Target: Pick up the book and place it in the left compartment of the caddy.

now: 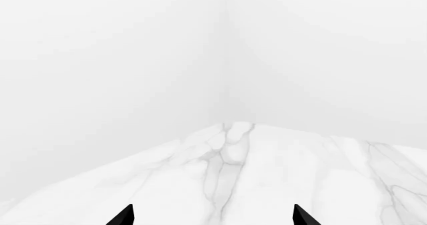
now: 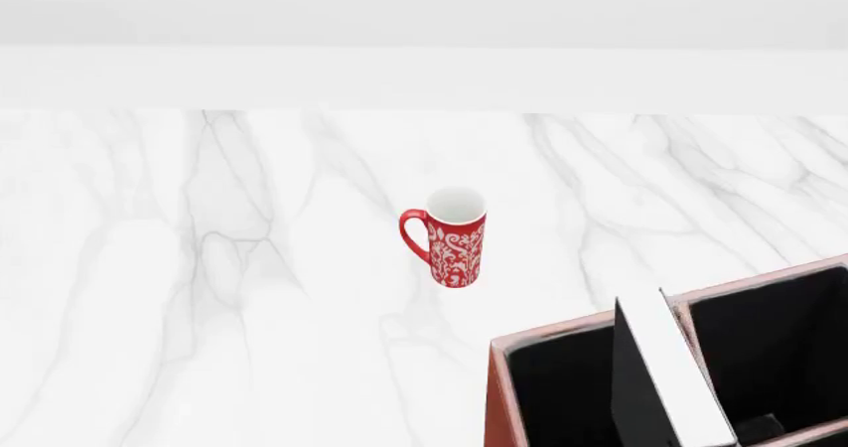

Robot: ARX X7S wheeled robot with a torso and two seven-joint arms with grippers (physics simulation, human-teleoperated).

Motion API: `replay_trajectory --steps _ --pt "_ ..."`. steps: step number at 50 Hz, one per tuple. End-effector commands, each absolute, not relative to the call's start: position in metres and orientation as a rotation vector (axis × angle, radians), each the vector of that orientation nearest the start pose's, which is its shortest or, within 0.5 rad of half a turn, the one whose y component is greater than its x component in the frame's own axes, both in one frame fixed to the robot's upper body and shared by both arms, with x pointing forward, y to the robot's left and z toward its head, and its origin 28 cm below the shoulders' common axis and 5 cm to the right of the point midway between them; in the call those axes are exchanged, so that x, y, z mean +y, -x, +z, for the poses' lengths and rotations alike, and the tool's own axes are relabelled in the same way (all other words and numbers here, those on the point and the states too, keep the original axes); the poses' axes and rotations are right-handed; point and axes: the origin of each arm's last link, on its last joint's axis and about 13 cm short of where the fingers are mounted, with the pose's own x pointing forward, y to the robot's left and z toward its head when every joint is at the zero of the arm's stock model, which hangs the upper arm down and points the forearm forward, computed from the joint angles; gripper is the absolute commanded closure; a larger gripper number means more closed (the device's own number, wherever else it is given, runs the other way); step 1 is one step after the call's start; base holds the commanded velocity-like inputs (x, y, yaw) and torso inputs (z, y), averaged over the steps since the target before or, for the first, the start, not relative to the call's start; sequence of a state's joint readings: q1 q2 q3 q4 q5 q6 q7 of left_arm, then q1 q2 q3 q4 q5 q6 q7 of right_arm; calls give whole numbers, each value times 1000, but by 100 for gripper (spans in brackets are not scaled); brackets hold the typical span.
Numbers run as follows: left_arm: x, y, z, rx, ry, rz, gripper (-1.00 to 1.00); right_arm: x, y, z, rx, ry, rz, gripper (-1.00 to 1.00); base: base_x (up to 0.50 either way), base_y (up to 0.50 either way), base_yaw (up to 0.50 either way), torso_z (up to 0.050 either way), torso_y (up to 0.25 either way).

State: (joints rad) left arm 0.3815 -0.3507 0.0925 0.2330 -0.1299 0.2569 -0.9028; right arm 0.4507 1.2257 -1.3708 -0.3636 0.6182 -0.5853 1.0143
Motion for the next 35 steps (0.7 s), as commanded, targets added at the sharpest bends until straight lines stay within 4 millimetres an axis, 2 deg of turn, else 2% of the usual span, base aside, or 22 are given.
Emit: replay_trajectory --steps 1,35 --pt "255 -124 21 -142 -104 699 -100 -177 -161 93 -180 130 23 100 0 0 0 0 0" --pt "256 -123 21 -150 -94 700 -100 -176 -169 66 -123 109 19 100 0 0 0 0 1"
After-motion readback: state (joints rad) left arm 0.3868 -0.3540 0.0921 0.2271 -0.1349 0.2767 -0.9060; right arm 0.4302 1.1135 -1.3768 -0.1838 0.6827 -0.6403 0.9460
